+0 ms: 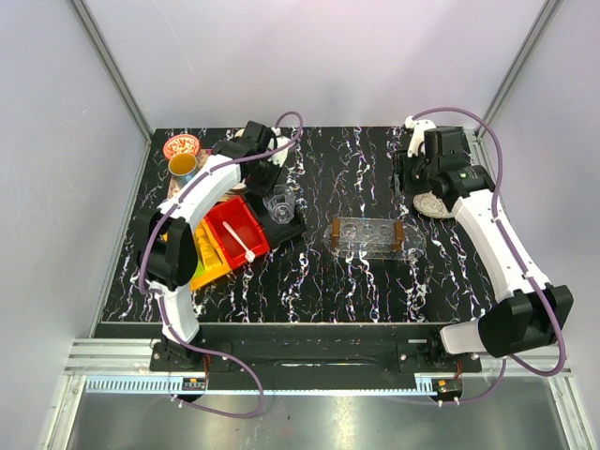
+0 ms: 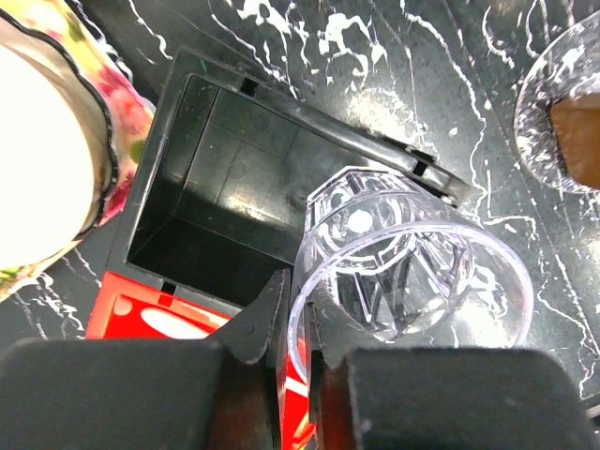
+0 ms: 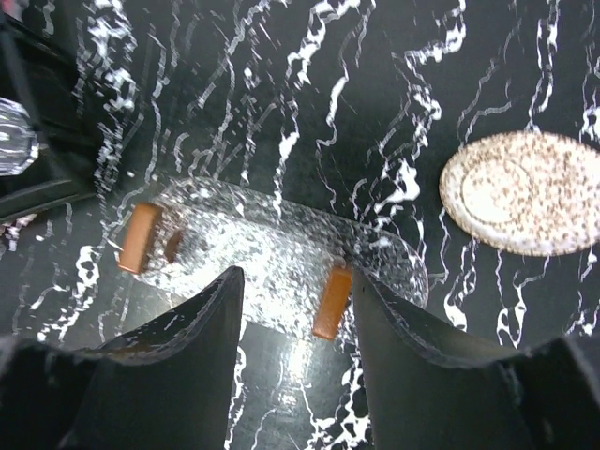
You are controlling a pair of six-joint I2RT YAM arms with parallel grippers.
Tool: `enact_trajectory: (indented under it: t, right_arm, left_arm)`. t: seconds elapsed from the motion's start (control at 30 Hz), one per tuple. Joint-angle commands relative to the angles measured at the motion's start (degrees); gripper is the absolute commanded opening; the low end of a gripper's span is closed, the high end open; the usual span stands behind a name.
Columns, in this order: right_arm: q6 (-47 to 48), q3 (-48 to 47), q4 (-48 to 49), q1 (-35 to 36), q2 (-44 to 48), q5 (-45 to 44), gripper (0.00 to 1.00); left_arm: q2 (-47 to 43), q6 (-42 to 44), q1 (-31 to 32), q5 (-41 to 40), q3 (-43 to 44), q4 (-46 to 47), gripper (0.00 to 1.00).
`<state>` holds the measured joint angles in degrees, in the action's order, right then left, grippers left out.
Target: Prepare toiletry sets of a toothbrush and toothpaste on the tray
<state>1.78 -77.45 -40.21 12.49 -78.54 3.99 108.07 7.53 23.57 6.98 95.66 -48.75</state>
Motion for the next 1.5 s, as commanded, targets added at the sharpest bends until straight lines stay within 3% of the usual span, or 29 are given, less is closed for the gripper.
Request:
enact_trajectory:
  t: [0.0,0.43,0.6,0.93,1.17,1.47]
  right_arm:
    - [-1.0,-7.7,-1.3,0.5,-1.5,4.2,0.56]
    - [-5.9,-18.4,-2.1,5.8,-9.4,8.1,0.52]
    - [-7.1,-21.0,-0.3,10.5,-11.4,5.2,0.5]
    - [-12.0,-21.1,5.5,16.2,-11.9,0.4,0.53]
    - [-12.5,-20.9,7.5,18.1,-12.3,-2.7,0.54]
    - [-12.9,-22.1,8.2,18.8,-12.1,-3.5,0.54]
  left_arm:
    - [-2.7,-0.7,0.2,-1.5,8.4,-1.1,0.0]
    - [-6.9,-6.9,4.6,-9.9,15.9,-1.5,0.0]
    - [-9.7,-9.8,7.9,-18.0,12.5,6.7,0.0]
    - [-10.7,-11.6,12.3,-30.0,10.7,14.5,0.0]
    - [-12.5,-12.5,12.5,-33.1,6.8,20.9,0.0]
    - [-12.4,-15.2,12.6,-34.0,7.2,20.9,0.0]
